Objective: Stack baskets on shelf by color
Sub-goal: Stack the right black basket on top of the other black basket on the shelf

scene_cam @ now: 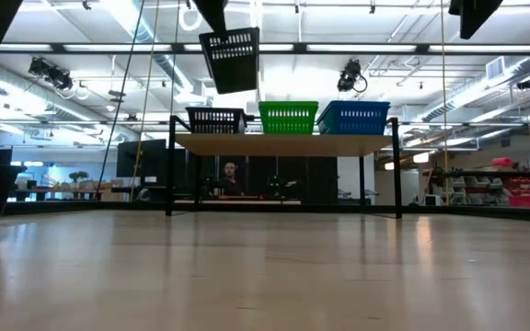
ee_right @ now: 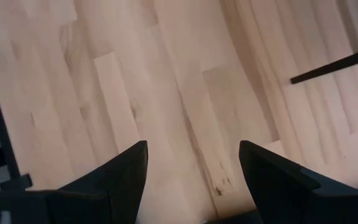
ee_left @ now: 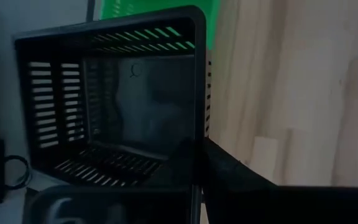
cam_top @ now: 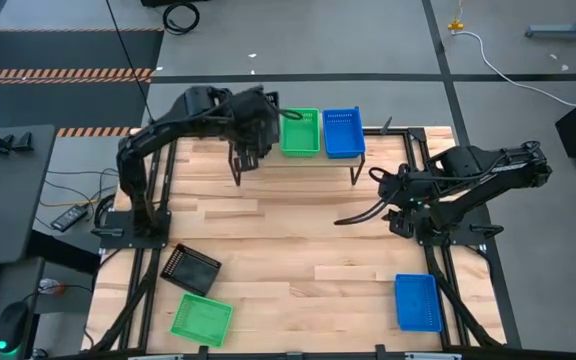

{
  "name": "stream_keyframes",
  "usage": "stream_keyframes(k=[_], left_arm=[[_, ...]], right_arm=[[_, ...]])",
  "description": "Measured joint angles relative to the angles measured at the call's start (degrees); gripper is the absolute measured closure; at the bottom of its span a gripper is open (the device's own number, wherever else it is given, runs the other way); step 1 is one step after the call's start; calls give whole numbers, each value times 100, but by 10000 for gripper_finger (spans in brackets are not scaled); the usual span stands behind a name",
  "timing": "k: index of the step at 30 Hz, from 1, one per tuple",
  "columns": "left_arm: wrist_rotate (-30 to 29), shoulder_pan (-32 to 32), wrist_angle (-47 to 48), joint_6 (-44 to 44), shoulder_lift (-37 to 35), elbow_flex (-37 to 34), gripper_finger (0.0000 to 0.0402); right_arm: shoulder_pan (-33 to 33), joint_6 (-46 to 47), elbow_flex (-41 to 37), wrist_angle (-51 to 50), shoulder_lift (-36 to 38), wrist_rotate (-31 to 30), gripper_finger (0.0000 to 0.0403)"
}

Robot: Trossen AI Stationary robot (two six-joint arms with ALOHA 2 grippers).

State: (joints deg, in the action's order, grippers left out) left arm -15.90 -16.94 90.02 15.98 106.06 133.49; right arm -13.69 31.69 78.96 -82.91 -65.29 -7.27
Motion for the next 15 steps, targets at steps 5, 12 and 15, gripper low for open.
stream_keyframes(k=[5,12,15], left_arm=[[131,-190,-1,289,-105,0,386],[326,-369,2,274,-98,0,386],[323,-433,-18,114,-265,-117,386]], right_arm=[[0,119,0,-3,25,-177,144],[0,301,0,9,25,-468,144],[0,405,0,8,25,-499,144]])
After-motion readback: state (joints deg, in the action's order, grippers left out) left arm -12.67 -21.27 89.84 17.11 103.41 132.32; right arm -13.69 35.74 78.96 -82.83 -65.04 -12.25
